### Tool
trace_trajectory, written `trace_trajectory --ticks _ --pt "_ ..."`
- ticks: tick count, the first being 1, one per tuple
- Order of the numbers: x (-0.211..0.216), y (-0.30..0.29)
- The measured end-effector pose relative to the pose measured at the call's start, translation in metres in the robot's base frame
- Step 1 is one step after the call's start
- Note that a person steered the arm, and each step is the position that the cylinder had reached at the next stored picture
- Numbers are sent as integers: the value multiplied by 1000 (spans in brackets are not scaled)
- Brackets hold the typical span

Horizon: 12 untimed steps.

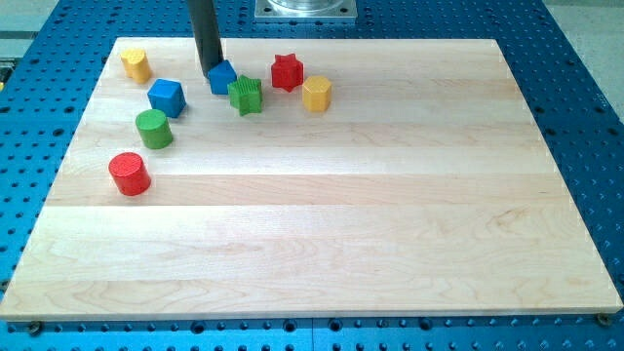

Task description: Place all the blocks in p shape

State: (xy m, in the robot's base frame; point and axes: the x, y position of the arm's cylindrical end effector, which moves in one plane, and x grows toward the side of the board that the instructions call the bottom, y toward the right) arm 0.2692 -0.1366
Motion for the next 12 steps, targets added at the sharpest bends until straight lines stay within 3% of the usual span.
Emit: trace_trajectory --ticks 2,3,4,5,6,7,12 --pt "-19 -11" --pt "-58 -48" --pt "-60 -118" --pt "-32 -136" --pt "4 -139" --pt "12 -102" --pt "21 -84"
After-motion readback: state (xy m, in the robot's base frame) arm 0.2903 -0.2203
